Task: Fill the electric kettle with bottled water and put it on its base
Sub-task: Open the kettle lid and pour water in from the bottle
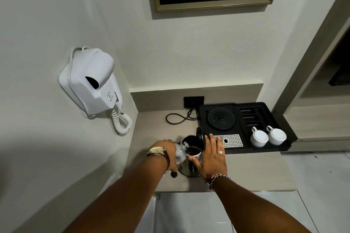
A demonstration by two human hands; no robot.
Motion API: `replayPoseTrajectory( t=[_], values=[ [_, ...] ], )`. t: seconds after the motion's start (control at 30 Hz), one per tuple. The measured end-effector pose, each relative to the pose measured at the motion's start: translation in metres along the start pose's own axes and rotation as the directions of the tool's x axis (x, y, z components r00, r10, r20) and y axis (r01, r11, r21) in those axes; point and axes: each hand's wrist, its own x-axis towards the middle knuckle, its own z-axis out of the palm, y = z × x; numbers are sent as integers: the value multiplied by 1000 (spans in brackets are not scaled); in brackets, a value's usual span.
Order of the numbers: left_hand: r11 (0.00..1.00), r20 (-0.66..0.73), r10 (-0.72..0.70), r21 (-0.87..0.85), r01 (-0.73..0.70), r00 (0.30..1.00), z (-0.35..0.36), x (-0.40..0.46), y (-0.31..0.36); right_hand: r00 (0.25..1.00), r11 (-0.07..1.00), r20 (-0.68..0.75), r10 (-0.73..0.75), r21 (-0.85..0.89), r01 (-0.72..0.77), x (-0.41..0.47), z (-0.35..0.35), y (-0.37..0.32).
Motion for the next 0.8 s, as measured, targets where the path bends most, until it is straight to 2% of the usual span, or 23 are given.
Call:
replayPoseTrajectory(
  t=[0.37, 0.8],
  values=[
    [977, 101, 40, 207, -61, 994, -13, -2, 13, 1000, 1000, 5, 2, -18, -2, 0, -1, 0],
    [985, 124, -20, 172, -2, 992, -13, -1, 10, 1000, 1000, 1, -4, -12, 4, -1, -2, 0]
  ],
)
